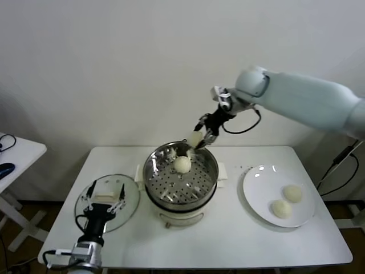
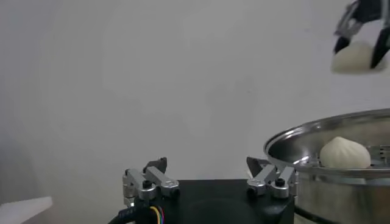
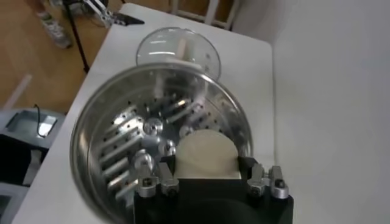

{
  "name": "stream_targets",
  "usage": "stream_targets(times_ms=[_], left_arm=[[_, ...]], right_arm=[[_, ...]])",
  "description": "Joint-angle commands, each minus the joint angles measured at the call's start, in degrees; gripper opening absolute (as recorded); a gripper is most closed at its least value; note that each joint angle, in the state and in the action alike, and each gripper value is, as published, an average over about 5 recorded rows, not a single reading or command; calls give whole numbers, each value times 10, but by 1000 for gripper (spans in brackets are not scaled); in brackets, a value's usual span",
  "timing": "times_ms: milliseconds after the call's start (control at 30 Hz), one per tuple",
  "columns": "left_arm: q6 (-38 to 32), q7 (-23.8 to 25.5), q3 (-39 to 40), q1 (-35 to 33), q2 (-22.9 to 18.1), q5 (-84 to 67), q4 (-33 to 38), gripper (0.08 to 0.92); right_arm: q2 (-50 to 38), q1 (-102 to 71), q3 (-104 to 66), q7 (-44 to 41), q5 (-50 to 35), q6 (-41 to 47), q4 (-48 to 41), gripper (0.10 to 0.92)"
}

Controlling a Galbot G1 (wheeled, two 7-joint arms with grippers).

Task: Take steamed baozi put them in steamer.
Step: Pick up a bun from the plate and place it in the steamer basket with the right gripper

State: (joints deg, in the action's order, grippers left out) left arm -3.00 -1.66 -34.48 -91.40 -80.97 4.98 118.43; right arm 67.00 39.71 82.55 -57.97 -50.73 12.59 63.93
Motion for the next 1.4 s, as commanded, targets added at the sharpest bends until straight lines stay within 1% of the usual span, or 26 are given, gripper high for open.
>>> stream_targets(times_ms=[33,367,1033,1400], left_arm=[[2,0,2,1,1,3,2,823],[3,0,4,4,0,6,-4,823],[3,0,-1,1,-3,4,-4,823],[4,0,1,5,-3,4,-7,823]], right_arm=[[96,-48,1,13,-21,9,-33,665],[107,-97,1,22,5,8,-32,669],[106,-118,6,20,42,2,-38,664],[100,-113,5,18,50,0,-41,662]])
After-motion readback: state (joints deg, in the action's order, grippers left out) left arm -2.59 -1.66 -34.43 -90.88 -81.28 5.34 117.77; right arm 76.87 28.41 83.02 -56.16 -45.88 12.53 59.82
